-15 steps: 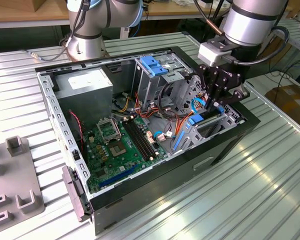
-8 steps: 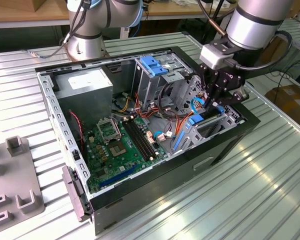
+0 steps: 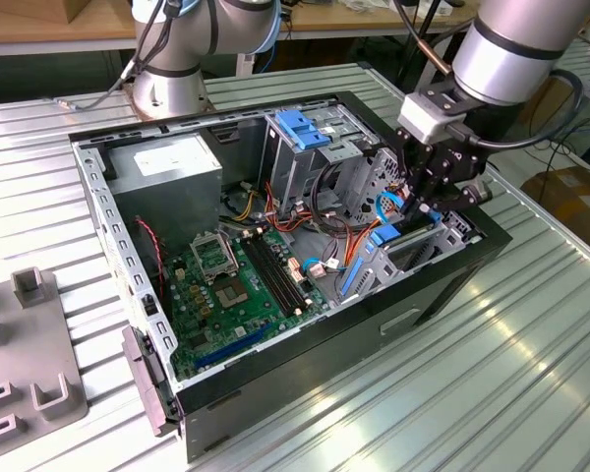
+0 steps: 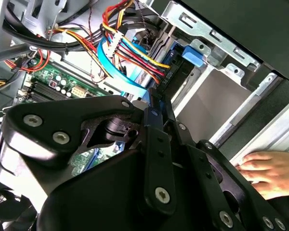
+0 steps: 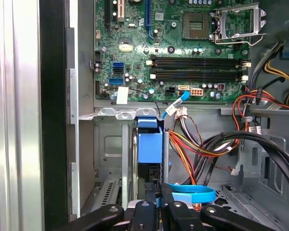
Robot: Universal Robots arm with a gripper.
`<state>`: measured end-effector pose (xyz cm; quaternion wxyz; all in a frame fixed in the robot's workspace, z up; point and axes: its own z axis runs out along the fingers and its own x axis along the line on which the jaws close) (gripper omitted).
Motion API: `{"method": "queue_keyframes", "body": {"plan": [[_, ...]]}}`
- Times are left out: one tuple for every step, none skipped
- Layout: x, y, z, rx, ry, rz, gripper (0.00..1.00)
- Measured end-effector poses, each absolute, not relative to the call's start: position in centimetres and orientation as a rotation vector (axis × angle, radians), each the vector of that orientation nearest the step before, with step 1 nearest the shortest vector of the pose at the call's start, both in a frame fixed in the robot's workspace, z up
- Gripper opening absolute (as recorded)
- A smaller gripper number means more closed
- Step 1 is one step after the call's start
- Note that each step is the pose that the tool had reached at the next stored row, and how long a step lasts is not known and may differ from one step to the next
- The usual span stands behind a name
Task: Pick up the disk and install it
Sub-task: 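Insert the second disk wire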
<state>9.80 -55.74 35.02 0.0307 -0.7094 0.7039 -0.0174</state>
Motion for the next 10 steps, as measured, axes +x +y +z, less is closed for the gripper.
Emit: {"method": "queue_keyframes", "body": {"plan": [[9.80,-55.76,35.00,-2.185,2.168,-0.051,0.16],[9.80,-55.79,34.98,-2.183,2.167,-0.048,0.16],[9.80,-55.80,34.94,-2.183,2.167,-0.047,0.16],[9.80,-55.80,34.88,-2.182,2.167,-0.047,0.16],[9.80,-55.81,34.82,-2.182,2.167,-0.047,0.16],[9.80,-55.81,34.74,-2.182,2.167,-0.047,0.16],[9.80,-55.81,34.69,-2.182,2.168,-0.047,0.16],[9.80,-55.81,34.64,-2.182,2.168,-0.047,0.16],[9.80,-55.81,34.60,-2.182,2.168,-0.047,0.16],[9.80,-55.81,34.55,-2.182,2.168,-0.047,0.16]]}}
